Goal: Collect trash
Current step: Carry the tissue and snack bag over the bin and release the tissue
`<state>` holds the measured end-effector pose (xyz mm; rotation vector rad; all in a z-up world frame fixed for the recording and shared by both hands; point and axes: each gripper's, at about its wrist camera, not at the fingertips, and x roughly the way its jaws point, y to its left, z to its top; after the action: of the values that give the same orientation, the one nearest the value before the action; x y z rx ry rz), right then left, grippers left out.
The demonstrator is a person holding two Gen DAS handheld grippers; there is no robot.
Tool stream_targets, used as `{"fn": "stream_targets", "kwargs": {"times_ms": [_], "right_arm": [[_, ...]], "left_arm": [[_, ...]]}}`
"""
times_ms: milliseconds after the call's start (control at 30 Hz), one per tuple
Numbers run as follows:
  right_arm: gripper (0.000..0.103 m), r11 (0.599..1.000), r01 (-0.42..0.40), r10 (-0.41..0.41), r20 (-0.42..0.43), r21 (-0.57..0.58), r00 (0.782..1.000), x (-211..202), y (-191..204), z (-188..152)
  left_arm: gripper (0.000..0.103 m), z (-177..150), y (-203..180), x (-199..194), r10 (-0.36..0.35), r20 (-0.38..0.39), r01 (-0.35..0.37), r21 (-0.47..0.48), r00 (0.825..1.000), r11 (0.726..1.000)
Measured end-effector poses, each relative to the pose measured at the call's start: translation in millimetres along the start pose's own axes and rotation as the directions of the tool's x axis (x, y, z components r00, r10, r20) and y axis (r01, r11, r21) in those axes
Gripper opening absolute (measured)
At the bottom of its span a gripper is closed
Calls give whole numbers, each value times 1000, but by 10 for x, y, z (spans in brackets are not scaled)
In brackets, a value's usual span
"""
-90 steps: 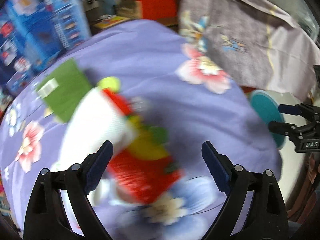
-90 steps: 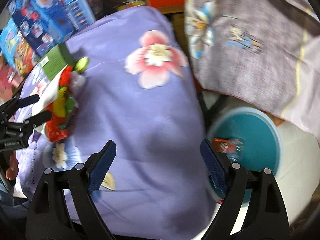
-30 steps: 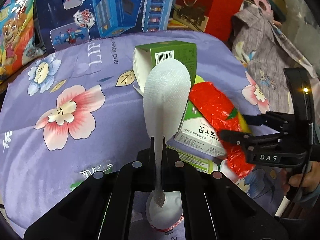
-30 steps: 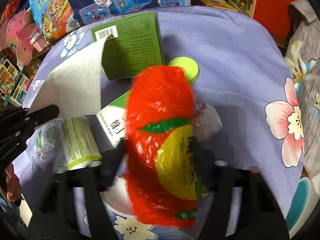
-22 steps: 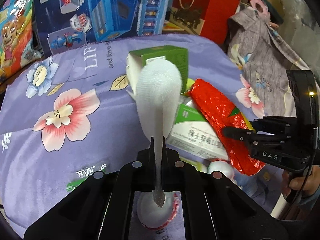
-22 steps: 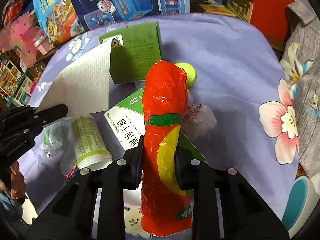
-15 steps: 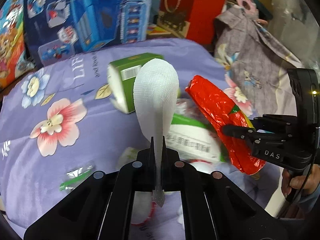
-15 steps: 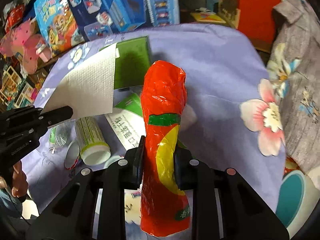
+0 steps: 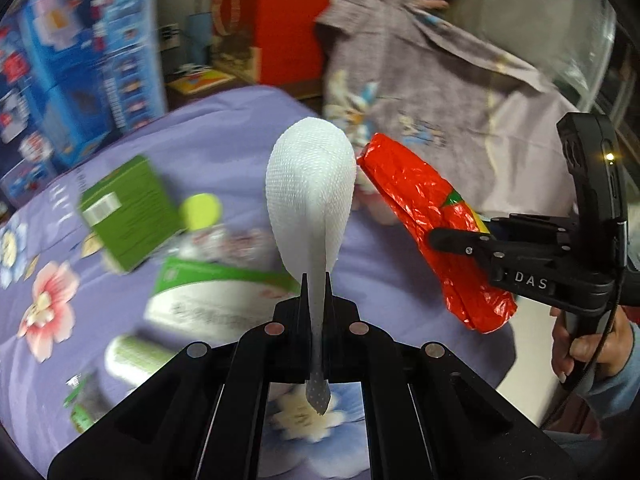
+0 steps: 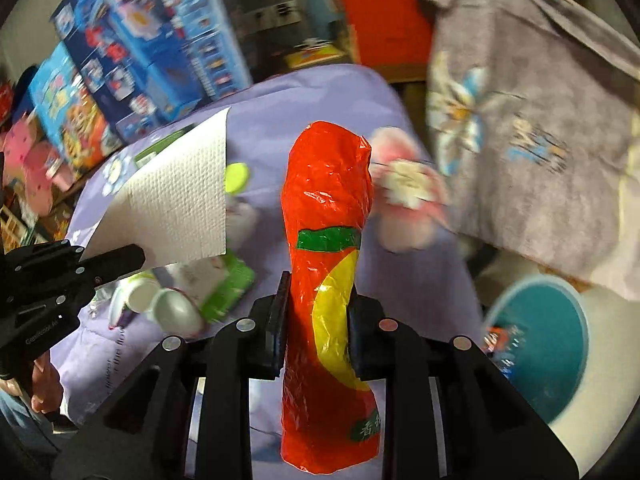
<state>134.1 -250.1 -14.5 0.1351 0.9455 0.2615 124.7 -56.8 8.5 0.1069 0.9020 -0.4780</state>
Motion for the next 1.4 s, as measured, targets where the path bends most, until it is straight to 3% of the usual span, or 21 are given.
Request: {"fn": "stream_targets", "kwargs": {"times_ms": [267, 467, 600, 800, 1133, 1233, 1400], "right_arm": [[23, 986, 52, -64, 73, 156, 995, -513, -923, -276], [23, 947, 83, -122, 107, 309, 987, -887, -1738, -626], [23, 916, 109, -154, 86, 385, 984, -985, -2156, -920], [23, 885, 112, -145, 40, 451, 989, -922, -2547, -1245], [24, 866, 95, -110, 2, 491, 994, -748, -2791, -1416], [25, 863, 89, -101, -4, 496, 995, -698, -2826, -1436], [25, 862, 82, -86, -17, 501, 996, -601, -2864, -1428]], "left_arm": [[4, 204, -760, 338, -87, -54, 92, 103, 995, 990], [4, 313, -1441, 654, -125, -126, 149, 197, 984, 969], [4, 324, -1871, 873, -149, -176, 190, 248, 973, 950], [4, 277, -2477, 1337, -157, -273, 239, 302, 949, 923], [6, 113, -2776, 2003, -132, -402, 265, 296, 906, 918], [22, 98, -2776, 2130, -115, -407, 248, 292, 906, 924], [59, 99, -2732, 2129, -105, -372, 228, 302, 922, 926]]}}
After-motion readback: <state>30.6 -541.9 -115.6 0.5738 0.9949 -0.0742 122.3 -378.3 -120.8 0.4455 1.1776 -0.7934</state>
